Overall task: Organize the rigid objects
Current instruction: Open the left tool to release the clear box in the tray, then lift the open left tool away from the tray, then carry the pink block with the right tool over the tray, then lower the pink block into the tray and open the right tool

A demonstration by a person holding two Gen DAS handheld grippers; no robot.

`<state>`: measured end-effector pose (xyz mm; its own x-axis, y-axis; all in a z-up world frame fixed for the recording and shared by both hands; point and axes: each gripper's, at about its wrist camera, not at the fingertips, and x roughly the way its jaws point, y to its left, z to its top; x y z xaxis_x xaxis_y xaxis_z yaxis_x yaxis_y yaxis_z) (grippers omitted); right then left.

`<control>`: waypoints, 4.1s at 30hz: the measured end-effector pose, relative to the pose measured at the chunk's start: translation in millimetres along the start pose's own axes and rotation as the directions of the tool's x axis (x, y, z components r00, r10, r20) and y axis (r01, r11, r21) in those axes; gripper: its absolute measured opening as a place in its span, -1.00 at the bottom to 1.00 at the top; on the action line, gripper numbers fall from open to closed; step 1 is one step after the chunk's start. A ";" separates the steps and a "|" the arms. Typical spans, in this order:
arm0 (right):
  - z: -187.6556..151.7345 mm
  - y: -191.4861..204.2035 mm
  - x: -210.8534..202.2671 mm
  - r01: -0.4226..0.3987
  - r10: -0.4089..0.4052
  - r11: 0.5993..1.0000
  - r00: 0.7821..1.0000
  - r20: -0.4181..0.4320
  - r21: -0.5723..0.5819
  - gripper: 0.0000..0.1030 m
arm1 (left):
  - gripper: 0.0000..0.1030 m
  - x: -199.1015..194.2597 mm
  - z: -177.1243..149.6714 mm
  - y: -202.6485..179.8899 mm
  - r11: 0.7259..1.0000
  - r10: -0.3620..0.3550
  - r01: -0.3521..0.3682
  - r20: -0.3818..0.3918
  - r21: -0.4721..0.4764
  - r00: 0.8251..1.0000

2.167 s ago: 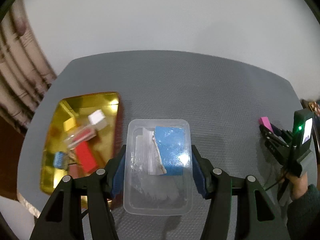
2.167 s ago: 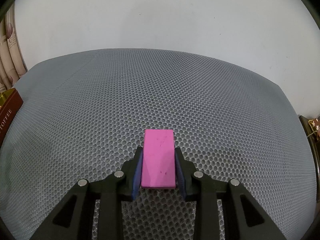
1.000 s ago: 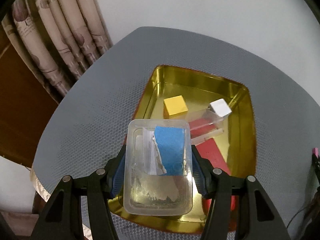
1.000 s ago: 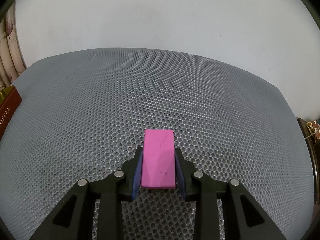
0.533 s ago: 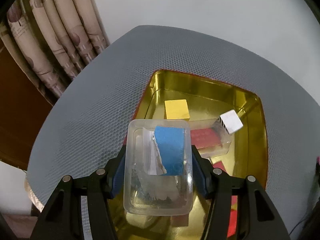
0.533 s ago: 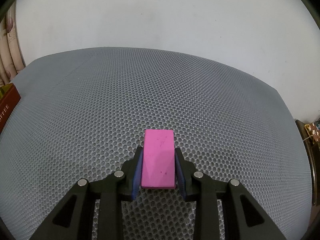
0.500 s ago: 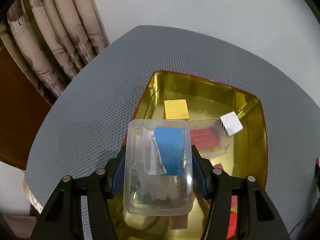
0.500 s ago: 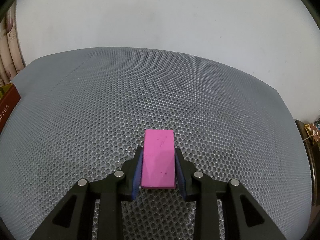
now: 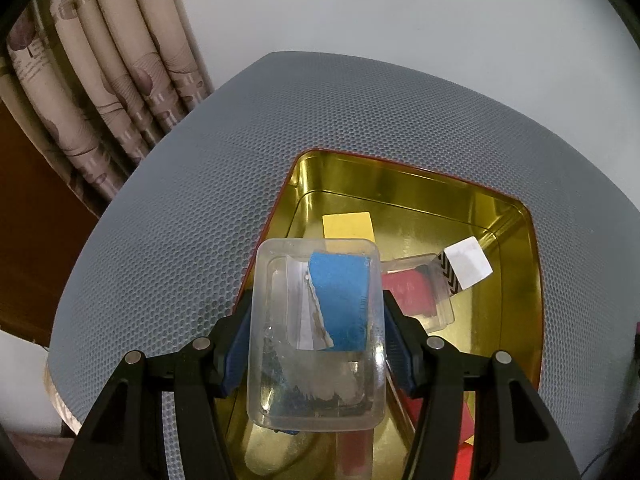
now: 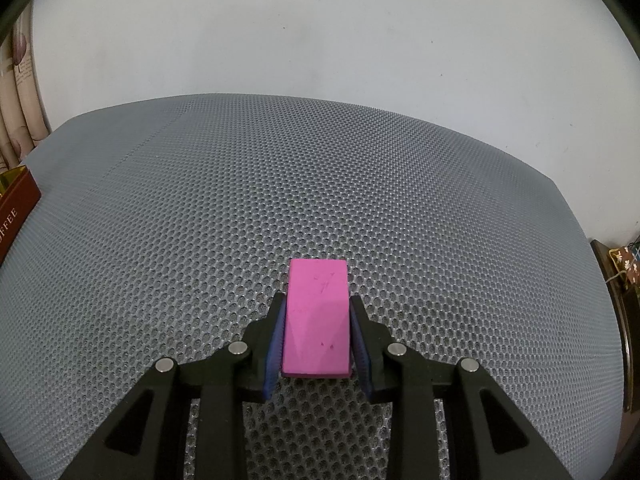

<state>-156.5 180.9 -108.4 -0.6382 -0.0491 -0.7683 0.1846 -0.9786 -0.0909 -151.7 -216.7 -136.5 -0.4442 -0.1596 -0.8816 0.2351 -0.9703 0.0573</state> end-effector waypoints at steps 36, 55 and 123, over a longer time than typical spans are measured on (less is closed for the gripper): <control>7.0 13.7 12.8 0.053 -0.053 0.998 0.999 -0.005 0.016 -0.41 | 0.48 -118.3 -89.1 -8.1 0.991 0.129 -0.129 0.269 -0.019 0.954; 22.6 71.1 -26.0 0.055 -0.055 0.998 0.998 0.003 0.014 -0.42 | 0.76 -118.2 -89.1 26.4 0.990 0.098 -0.066 0.272 -0.124 0.957; 69.4 382.9 -94.3 -0.341 0.343 0.864 0.937 -0.063 -0.371 -0.41 | 0.77 -103.5 -89.0 69.0 0.955 0.221 -0.176 0.177 -0.240 0.959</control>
<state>-77.5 -203.0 -26.7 -0.4878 -0.3689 -0.7912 0.6541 -0.7546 -0.0515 -12.6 -251.0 -83.0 -0.5270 -0.3995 -0.7501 0.5099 -0.8548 0.0970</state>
